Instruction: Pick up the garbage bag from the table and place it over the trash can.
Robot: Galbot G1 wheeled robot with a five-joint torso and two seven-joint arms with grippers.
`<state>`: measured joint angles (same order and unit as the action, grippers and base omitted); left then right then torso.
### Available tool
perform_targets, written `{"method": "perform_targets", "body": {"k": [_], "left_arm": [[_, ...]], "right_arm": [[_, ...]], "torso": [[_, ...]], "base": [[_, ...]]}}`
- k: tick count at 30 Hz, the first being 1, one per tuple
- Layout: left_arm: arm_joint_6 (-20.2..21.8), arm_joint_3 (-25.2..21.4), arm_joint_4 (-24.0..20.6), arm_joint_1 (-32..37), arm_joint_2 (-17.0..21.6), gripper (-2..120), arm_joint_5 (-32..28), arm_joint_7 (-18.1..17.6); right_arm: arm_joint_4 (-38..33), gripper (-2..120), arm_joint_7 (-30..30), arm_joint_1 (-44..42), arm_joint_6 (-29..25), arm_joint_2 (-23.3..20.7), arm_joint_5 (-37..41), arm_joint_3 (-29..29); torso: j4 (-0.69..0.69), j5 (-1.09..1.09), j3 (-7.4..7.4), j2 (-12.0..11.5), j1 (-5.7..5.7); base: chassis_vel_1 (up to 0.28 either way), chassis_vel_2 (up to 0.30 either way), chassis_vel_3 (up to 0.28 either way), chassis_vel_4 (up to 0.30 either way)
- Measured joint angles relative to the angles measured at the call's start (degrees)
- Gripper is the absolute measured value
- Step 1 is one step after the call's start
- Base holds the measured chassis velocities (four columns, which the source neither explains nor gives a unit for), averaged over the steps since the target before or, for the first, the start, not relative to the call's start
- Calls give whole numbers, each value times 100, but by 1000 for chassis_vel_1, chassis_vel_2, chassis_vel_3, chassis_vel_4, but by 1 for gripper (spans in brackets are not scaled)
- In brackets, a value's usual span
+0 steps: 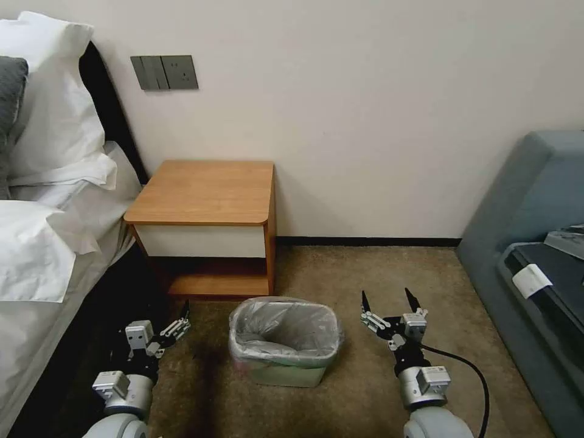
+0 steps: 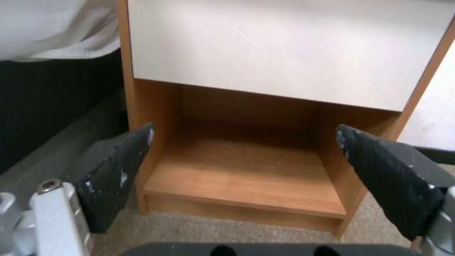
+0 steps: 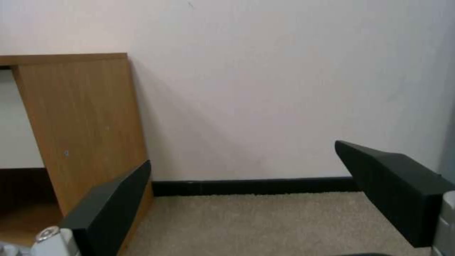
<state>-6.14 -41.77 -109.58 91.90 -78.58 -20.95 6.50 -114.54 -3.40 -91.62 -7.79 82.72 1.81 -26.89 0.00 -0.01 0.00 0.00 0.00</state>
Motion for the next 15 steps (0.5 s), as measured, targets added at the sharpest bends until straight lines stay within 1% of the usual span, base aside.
{"method": "perform_targets", "body": {"k": [15], "left_arm": [[25,6,-12,-1,3,100,-9,-5]], "right_arm": [[-10,100,4,8,20,-10,19,7]], "torso": [[0,1,0,0,0]], "base": [[0,0,0,0]]}}
